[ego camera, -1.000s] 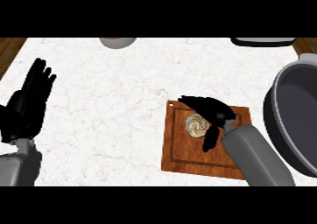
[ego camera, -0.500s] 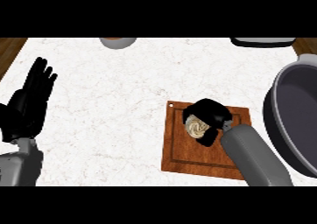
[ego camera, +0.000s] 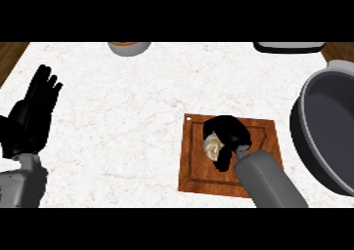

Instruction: Pick the cupcake from the cutting board and place it in the pot

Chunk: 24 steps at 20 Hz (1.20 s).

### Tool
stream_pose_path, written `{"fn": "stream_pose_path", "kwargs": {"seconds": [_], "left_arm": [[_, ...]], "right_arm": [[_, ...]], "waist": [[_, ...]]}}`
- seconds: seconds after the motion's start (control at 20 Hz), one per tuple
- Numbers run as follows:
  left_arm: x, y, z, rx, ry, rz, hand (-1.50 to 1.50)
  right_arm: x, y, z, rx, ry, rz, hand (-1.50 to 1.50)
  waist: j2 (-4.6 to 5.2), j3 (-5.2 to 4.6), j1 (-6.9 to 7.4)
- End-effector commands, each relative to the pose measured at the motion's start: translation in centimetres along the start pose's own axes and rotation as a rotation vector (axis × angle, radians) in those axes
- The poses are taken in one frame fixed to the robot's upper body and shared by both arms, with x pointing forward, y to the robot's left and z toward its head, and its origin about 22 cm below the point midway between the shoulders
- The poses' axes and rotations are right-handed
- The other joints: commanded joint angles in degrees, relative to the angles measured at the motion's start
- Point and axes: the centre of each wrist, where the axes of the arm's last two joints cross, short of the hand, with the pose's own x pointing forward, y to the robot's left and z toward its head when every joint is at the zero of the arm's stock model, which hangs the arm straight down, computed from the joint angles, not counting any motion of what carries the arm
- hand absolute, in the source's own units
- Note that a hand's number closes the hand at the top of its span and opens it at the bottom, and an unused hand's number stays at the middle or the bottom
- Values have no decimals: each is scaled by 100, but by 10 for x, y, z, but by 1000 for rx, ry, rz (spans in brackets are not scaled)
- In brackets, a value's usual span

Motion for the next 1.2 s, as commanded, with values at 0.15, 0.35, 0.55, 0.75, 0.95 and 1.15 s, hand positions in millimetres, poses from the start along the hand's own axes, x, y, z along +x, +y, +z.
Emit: {"fn": "stream_pose_path", "kwargs": {"seconds": [0.15,0.35,0.55,0.75,0.95,1.15], "left_arm": [[-8,-4,3,-4,-10,-8,0],[3,6,-1,-6,3,-11,0],[-5,13,7,8,9,-1,0],[-12,3,5,19,7,-10,0],[-9,8,11,4,16,8,0],[-11,-5,10,-6,12,8,0]], "right_arm": [[66,12,32,-166,234,-162,150],[92,1,55,-394,247,-228,150],[112,-36,81,-702,274,-282,150],[99,-72,108,-940,323,-243,150],[103,-77,138,-1095,380,-276,150],[75,-110,166,-1147,445,-254,150]], "waist": [[45,33,62],[38,35,29],[-17,26,-71],[23,29,-151],[33,32,-62],[60,36,-27]]}}
